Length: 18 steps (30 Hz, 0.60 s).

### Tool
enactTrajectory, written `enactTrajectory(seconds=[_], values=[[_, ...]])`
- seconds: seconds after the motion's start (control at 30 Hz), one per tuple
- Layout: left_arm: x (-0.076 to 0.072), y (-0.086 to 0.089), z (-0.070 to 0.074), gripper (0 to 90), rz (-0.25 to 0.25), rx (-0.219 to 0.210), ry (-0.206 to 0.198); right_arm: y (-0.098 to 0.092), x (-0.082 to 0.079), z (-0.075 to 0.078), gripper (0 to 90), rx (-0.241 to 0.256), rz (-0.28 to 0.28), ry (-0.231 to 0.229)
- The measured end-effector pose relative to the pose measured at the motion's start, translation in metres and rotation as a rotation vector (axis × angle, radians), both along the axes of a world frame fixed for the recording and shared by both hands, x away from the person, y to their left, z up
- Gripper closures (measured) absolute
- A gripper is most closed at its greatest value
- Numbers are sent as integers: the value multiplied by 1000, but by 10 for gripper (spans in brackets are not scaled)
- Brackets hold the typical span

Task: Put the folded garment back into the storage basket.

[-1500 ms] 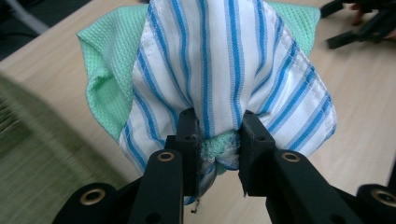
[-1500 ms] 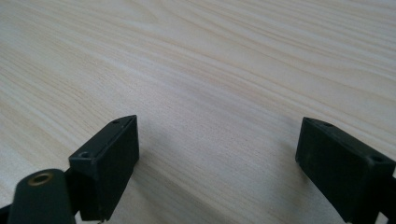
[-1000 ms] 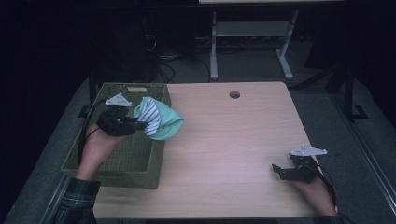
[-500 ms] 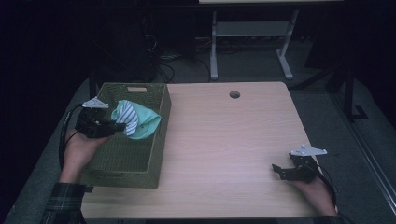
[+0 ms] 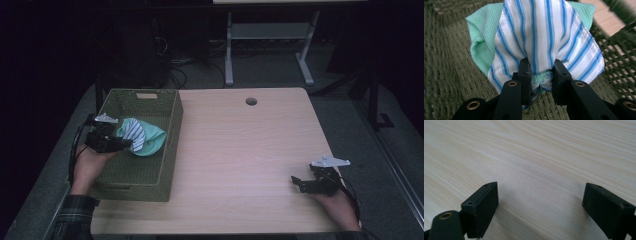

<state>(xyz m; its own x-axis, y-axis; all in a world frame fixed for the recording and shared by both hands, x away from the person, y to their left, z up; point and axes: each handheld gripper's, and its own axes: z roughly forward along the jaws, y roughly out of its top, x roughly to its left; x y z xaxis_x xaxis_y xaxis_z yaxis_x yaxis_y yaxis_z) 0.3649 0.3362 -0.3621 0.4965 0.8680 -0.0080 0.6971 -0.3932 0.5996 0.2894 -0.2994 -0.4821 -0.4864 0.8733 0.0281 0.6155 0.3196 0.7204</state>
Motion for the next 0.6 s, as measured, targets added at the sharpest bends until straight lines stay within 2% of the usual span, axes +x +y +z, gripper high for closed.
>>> enactTrajectory(seconds=[0.33, 0.6], values=[[7, 0, -21, 706, 3, -6, 34, 0, 0, 0, 129, 0, 0, 0], [9, 0, -29, 681, -1, 0, 55, 0, 0, 0, 129, 0, 0, 0]])
